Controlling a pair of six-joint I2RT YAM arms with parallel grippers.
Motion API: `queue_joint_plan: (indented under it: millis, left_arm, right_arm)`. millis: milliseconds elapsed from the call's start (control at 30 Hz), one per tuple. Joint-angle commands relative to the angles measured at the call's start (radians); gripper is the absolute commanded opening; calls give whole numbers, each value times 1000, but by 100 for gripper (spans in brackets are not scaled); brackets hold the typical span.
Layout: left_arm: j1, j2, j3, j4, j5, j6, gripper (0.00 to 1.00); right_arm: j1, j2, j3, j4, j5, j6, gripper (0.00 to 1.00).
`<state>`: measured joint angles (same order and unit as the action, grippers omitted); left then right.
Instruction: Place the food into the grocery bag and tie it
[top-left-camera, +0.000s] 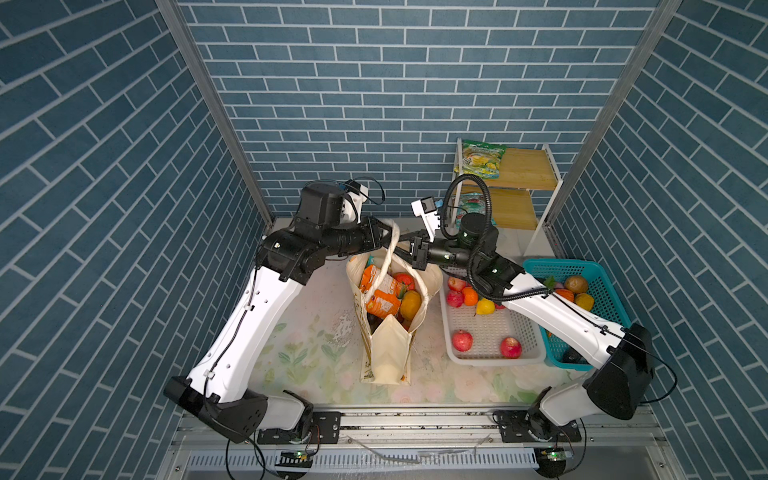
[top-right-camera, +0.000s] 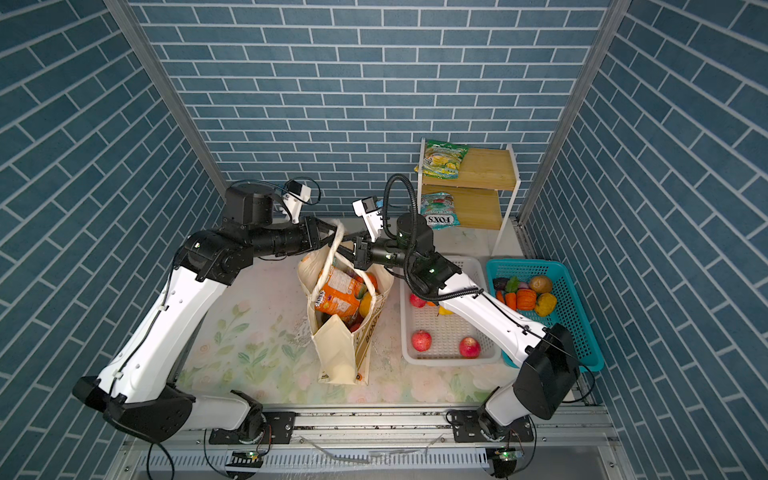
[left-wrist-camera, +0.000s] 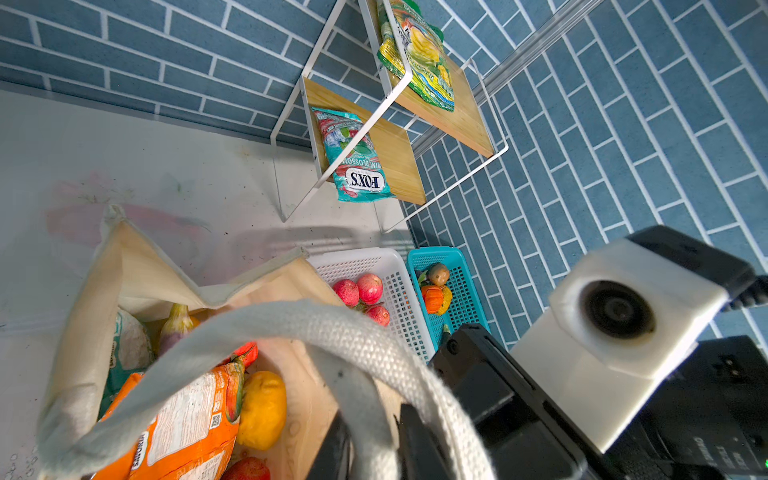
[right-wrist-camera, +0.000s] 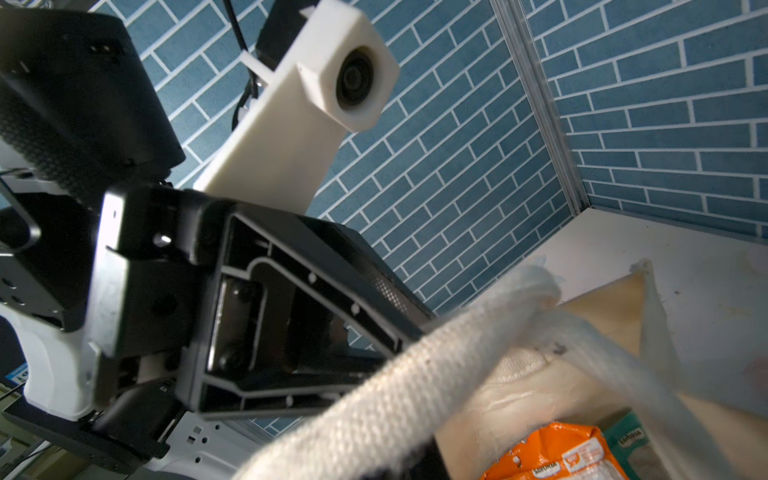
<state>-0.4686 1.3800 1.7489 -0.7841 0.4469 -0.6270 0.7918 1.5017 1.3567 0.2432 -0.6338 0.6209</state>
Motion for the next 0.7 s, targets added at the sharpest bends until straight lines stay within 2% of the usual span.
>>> queue_joint_plan:
  millis: [0, 133, 200, 500, 667]
  left_arm:
    - [-4, -18, -19, -19, 51, 9, 15]
    - [-2, -26, 2, -34, 43, 16, 0]
    - [-1, -24, 23, -46, 35, 20, 0]
    - [14, -10, 145, -123, -1, 46, 0]
    - [16, 5, 203, -165, -7, 57, 0]
  right_arm:
    - [4, -12, 31, 33, 6, -46, 0]
    - [4, -33, 26, 10, 20, -66, 0]
    - [4, -51, 15, 1, 32, -71, 3]
    - [0, -174, -40, -152, 91, -193, 35]
    - [-20, -242, -79, -225, 123, -244, 40]
